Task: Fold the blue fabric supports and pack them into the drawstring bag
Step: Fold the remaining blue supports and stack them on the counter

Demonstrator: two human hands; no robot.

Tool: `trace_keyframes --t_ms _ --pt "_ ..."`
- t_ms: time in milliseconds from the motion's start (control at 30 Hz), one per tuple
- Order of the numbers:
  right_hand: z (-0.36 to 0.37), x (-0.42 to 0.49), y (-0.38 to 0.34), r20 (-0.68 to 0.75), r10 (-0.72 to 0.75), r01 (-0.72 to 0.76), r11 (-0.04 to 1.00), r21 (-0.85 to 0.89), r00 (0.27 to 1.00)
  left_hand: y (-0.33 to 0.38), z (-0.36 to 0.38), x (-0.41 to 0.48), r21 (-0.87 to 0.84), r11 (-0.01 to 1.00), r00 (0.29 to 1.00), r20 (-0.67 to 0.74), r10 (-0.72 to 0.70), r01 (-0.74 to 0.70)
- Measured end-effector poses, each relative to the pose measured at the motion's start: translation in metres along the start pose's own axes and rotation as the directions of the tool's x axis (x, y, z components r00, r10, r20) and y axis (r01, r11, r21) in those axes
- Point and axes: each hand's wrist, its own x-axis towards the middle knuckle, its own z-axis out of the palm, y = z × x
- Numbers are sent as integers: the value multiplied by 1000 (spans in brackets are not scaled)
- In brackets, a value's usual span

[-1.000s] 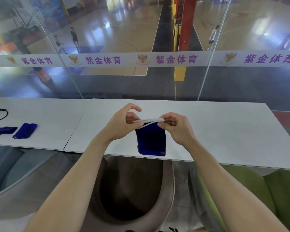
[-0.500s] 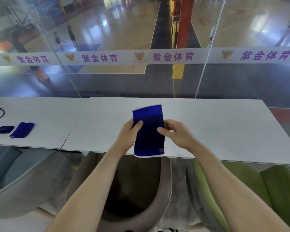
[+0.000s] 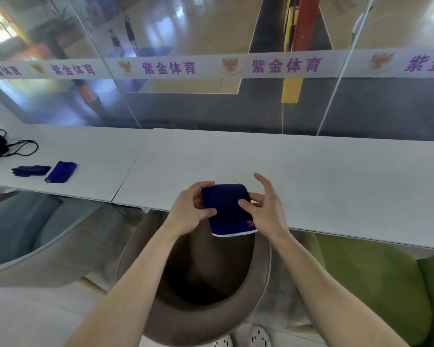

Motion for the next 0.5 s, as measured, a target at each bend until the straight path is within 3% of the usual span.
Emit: trace_keyframes --t_ms 133,267,500 --pt "38 -4 -12 42 -59 56 997 57 997 -10 -30 -14 49 999 995 -98 10 -5" --pt "83 -5 -30 34 -16 6 961 275 999 -30 -76 -23 -56 998 986 -165 6 -16" --pt "202 -1 -61 95 -72 62 993 99 993 -104 -187 -34 152 988 980 -189 57 -28"
